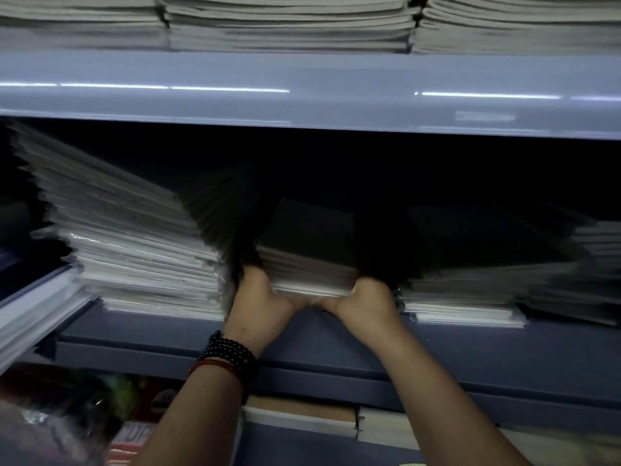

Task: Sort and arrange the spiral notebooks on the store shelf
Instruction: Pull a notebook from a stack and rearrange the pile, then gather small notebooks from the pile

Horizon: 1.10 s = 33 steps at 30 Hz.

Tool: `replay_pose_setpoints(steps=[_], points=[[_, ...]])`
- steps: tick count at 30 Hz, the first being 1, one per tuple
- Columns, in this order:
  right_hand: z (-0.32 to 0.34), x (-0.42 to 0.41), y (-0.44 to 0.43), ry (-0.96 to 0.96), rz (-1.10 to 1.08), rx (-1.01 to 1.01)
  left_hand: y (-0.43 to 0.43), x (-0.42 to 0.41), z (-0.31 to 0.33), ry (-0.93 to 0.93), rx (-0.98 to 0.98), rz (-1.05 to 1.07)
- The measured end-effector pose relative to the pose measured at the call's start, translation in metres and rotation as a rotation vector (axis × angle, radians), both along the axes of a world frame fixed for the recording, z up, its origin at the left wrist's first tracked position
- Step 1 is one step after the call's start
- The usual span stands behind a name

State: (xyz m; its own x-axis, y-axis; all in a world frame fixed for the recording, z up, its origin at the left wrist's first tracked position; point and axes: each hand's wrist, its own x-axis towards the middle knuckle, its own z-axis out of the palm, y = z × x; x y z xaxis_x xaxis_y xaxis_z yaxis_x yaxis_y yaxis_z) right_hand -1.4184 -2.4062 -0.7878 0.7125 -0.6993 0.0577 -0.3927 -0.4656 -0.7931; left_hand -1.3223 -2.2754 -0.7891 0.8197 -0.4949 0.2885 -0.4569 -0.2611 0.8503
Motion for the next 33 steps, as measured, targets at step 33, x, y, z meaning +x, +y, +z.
replay_pose_setpoints(steps=[33], points=[[-0.006,-0.169,-0.061,-0.266,-0.080,-0.335,-0.065,-0.135,-0.012,-0.295,0.003,-0.332]])
